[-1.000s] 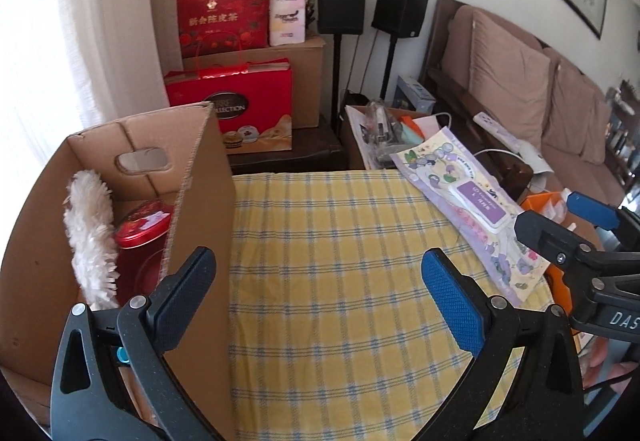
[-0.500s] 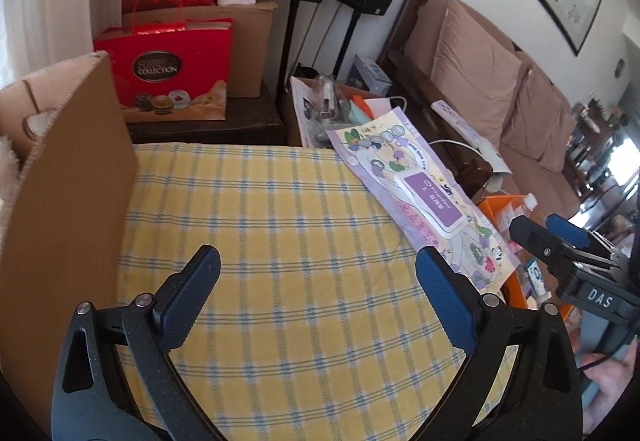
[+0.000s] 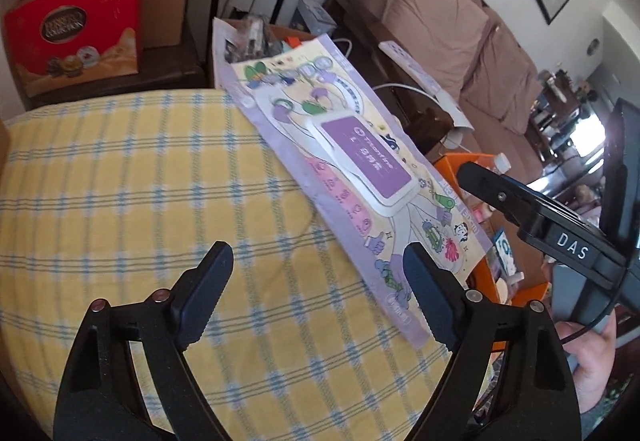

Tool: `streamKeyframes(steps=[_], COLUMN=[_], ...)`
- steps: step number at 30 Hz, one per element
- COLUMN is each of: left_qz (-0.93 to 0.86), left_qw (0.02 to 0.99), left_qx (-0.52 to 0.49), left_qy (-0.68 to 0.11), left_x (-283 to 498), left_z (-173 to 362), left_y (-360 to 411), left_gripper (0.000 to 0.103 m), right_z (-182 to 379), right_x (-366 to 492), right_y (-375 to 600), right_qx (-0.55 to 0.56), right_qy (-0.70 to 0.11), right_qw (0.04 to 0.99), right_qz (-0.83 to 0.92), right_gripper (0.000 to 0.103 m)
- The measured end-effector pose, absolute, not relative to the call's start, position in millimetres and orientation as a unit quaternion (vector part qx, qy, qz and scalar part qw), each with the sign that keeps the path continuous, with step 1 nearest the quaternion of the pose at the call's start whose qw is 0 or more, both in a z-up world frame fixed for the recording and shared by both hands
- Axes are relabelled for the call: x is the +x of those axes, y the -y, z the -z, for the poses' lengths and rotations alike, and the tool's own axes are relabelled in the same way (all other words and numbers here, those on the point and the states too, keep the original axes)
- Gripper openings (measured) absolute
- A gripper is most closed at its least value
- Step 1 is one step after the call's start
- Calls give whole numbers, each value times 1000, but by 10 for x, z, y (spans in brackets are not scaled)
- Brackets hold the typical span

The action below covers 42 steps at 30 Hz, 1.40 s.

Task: Organize objects
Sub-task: 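Withdraw both tools from the box toward the wet-wipes pack, then grasp the purple wet-wipes pack edge with the left gripper while the right grips it too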

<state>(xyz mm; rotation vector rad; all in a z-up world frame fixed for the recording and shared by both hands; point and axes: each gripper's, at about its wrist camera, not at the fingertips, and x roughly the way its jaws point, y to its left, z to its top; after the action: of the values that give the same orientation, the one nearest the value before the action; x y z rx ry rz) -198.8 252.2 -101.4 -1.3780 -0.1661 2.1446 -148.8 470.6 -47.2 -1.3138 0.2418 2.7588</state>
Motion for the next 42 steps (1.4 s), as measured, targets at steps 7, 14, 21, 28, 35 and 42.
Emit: streamKeyframes(steps=[7,14,21,28,35,42], left_qz=[-788,-781,-774,-777,-781,-783], left_qw=[288,290,305,301,295,294], left_qx=[-538,-546,-546,-545,-545,-544], left_qy=[81,94,99,91,74,67], left_x=[-2106,-2189,-2215,-2247,-2231,-2215], left_z=[1224,1359,1377,1386,1364,1346], left_y=[-2735,-2857,-3005,-3053,-3009,-3037], left_gripper=[85,85,85,59,46,41], right_z=[675,798,936,987,956,1108], right_x=[-1672,-1778,-1906,-1909,-1790,-1827], right_y=[-4827,-4952,-5025,-5048,-5113,-5089], right_qx=[-452,-461,-477,-487,-483,-505], right_qy=[-73,-92,-119,-136,-177,-183], right_qw=[24,7,-29,-41,-71,-65], right_qz=[-889,-882,-870,-862,-854,-841], right_gripper=[84,78,67,48,32,31])
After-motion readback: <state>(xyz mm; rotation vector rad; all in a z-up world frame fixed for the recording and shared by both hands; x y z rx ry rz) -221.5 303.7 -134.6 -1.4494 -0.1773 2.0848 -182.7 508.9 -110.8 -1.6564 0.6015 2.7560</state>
